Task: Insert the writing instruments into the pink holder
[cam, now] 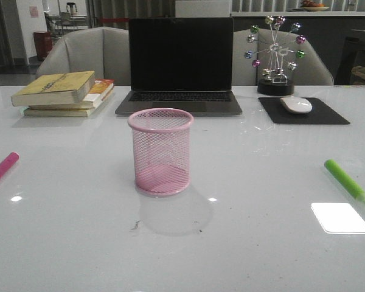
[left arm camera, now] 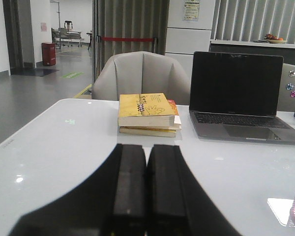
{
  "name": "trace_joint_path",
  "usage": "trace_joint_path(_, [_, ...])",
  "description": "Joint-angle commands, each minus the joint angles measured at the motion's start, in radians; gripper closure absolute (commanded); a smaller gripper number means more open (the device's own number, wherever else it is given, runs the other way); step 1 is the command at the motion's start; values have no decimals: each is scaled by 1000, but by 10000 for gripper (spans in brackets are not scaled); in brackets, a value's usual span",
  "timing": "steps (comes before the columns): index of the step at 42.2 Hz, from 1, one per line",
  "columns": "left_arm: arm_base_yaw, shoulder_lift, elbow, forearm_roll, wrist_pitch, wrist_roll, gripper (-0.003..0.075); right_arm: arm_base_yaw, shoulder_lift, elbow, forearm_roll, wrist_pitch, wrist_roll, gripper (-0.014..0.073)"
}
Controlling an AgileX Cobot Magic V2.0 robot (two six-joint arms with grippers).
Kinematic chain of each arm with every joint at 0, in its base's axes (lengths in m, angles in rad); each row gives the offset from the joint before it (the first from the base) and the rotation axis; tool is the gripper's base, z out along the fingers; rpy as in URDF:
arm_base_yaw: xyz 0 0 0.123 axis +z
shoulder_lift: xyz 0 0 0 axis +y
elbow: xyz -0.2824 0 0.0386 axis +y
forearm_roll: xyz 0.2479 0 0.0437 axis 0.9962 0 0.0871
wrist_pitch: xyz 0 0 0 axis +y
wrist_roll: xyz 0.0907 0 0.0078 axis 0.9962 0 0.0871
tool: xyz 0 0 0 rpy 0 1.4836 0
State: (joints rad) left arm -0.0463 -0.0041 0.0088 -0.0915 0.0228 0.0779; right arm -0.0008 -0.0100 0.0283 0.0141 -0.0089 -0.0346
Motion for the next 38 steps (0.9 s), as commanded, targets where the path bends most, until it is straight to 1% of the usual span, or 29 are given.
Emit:
trace_joint_path(1, [1,-17,-1,-8,-85,-2,627,-7,-22,-12,4,-92,-10,537])
trace_joint_path(24, [1,-17,-1,-8,-85,-2,627,-7,-22,-12,4,-92,-10,537])
trace_joint_path(27, [1,-17,-1,-8,-127,-2,627,-7,-22,-12,4,-92,-10,537])
trace_joint_path(30, [1,-17,-3,-8,-168,-2,627,-7,-22,-13,3,-138,-10,537])
trace_joint_path(34, [1,-17,-48,-10,-199,-7,627,-4,-22,-50,22,-169,0,537])
trace_joint_path(38, [1,-14,-155,-10,-161,-7,627,-4,-22,-143,23,-113,1,537])
